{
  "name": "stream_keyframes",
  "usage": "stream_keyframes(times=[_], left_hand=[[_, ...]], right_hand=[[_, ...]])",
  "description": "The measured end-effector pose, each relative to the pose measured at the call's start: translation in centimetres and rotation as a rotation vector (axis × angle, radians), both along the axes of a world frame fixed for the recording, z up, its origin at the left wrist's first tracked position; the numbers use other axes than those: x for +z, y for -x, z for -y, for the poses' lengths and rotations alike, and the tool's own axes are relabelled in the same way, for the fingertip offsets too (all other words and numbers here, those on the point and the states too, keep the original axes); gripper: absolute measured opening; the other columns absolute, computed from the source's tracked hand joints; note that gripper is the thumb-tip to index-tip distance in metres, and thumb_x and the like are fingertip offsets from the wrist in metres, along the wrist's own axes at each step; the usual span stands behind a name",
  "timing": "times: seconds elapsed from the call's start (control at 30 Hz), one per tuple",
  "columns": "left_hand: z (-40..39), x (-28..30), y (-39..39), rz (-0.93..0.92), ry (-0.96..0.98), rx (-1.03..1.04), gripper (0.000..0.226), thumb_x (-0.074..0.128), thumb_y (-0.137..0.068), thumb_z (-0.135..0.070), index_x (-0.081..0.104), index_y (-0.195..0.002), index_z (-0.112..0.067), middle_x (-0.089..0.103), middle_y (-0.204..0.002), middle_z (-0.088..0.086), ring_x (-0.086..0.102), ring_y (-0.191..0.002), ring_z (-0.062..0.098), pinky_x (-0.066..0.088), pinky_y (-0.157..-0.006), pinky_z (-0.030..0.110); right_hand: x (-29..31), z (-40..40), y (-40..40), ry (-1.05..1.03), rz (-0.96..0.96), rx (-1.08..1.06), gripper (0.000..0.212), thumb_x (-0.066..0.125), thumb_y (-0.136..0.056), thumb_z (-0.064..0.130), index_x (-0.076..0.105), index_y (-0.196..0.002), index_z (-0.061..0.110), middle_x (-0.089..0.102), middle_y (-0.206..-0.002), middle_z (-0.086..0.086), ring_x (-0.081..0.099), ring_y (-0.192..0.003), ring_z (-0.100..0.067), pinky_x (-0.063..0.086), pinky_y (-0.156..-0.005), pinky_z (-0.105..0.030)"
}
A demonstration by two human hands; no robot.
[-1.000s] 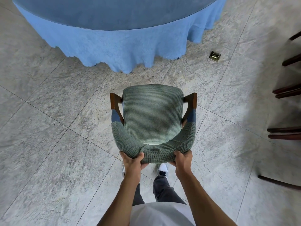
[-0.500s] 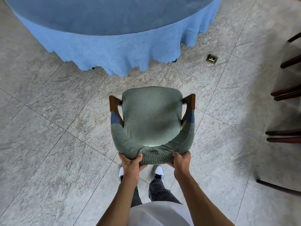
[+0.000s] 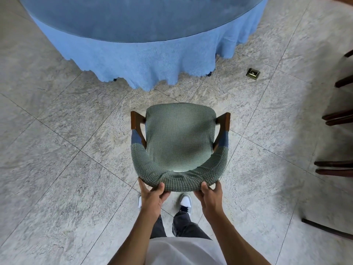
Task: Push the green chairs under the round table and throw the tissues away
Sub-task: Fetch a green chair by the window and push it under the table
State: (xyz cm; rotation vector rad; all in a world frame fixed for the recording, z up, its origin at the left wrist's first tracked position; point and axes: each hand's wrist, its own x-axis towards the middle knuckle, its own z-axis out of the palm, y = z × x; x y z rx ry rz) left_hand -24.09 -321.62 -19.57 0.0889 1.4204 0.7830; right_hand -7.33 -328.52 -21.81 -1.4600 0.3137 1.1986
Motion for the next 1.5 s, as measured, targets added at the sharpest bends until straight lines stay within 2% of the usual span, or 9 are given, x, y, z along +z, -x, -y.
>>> stream_keyframes(times=[0.23,0.63,0.83,0.97,1.13,1.3,1.5], left_hand=[[-0.3,0.4,-0.3,-0.044,0.011,0.013,0.101,0.05,-0.091,0.022,0.008,-0.158,-0.041,0.038,-0.153,0.015,0.048,-0.133,0.041,0.041,-0.104,0.067],[-4.1,0.5,-1.3,-0.056,-0.001,-0.003,0.104,0.053,-0.09,0.021,0.007,-0.158,-0.043,0.027,-0.161,0.014,0.048,-0.133,0.043,0.044,-0.1,0.069],[-7.7,0.6,-2.6,-0.039,-0.001,-0.006,0.103,0.051,-0.091,0.021,0.004,-0.158,-0.04,0.031,-0.158,0.013,0.049,-0.131,0.042,0.042,-0.104,0.066],[-10.8,0.6,-3.5,-0.04,0.011,-0.011,0.105,0.051,-0.091,0.021,0.002,-0.158,-0.043,0.031,-0.158,0.013,0.052,-0.129,0.039,0.042,-0.104,0.065],[-15.0,1.0,-4.5,-0.048,0.007,-0.011,0.105,0.052,-0.091,0.021,0.001,-0.158,-0.04,0.034,-0.156,0.014,0.055,-0.117,0.036,0.047,-0.096,0.059],[-19.1,0.9,-5.0,-0.057,0.005,-0.018,0.106,0.053,-0.089,0.023,0.005,-0.158,-0.041,0.032,-0.158,0.014,0.052,-0.126,0.04,0.049,-0.095,0.059],[-23.5,1.0,-5.5,-0.058,0.003,-0.04,0.107,0.053,-0.089,0.022,0.003,-0.158,-0.042,0.03,-0.159,0.012,0.055,-0.12,0.036,0.052,-0.089,0.055]], right_hand=[[-0.2,-0.3,-0.2,-0.018,0.058,0.044,0.032,0.047,-0.1,-0.006,0.042,-0.131,0.001,0.059,-0.125,-0.029,0.062,-0.112,-0.042,0.062,-0.078,-0.042],[-0.3,-4.4,-1.3,-0.014,0.1,0.077,0.031,0.046,-0.1,-0.008,0.043,-0.13,0.0,0.059,-0.126,-0.025,0.062,-0.113,-0.041,0.063,-0.074,-0.039],[-0.6,-7.9,-2.9,-0.041,0.151,0.106,0.03,0.048,-0.1,-0.005,0.043,-0.129,-0.004,0.058,-0.127,-0.028,0.063,-0.113,-0.041,0.063,-0.072,-0.038],[-0.5,-11.3,-3.9,-0.044,0.144,0.098,0.029,0.046,-0.1,-0.005,0.044,-0.129,-0.003,0.06,-0.124,-0.024,0.062,-0.113,-0.04,0.063,-0.07,-0.036],[-0.7,-15.8,-4.9,-0.015,0.157,0.085,0.026,0.047,-0.1,-0.006,0.047,-0.125,-0.002,0.06,-0.123,-0.025,0.063,-0.111,-0.041,0.063,-0.068,-0.036],[-0.7,-19.9,-5.5,0.007,0.171,0.081,0.025,0.047,-0.099,-0.006,0.049,-0.124,-0.002,0.061,-0.122,-0.026,0.064,-0.11,-0.041,0.063,-0.069,-0.038],[-0.8,-24.1,-6.0,0.027,0.189,0.084,0.025,0.048,-0.1,-0.005,0.05,-0.124,-0.002,0.062,-0.12,-0.024,0.065,-0.108,-0.04,0.063,-0.069,-0.037]])
